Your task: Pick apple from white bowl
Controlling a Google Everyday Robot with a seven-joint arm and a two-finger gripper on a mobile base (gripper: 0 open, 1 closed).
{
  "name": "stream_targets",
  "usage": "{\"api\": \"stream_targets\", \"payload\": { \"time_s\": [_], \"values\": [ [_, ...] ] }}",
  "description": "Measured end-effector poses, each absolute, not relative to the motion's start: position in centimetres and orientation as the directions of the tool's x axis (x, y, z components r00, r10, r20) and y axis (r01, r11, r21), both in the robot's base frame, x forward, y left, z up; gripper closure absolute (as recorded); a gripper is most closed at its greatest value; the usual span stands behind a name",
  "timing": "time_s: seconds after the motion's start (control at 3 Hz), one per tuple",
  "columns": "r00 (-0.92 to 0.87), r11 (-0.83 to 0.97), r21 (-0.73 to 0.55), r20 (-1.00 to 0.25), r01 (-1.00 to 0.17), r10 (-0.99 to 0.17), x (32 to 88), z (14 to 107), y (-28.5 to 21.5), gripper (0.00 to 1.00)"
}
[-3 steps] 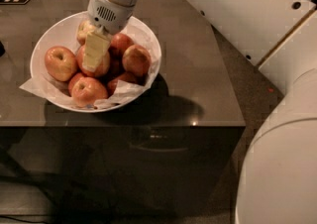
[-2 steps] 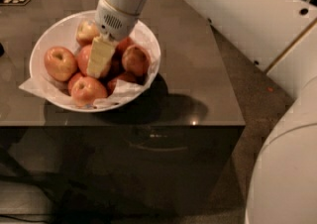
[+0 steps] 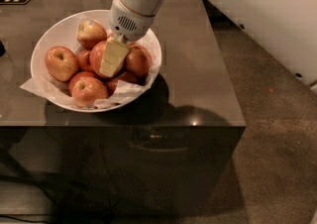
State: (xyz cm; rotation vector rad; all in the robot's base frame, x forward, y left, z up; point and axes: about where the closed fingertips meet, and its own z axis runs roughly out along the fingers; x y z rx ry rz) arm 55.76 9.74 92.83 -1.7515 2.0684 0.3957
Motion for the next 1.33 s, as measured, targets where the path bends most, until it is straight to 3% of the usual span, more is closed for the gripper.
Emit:
{"api": "stream_targets", "payload": {
  "time_s": [0.33,1.33],
  "values": [
    [-0.139,0.190,-0.062,-0.475,-0.980,-0.869,55.5,93.3,8.8,1.00],
    [-0.120,0.215,-0.169,-0.443,-0.962,-0.888,53.6,99.3,11.3,1.00]
  ]
}}
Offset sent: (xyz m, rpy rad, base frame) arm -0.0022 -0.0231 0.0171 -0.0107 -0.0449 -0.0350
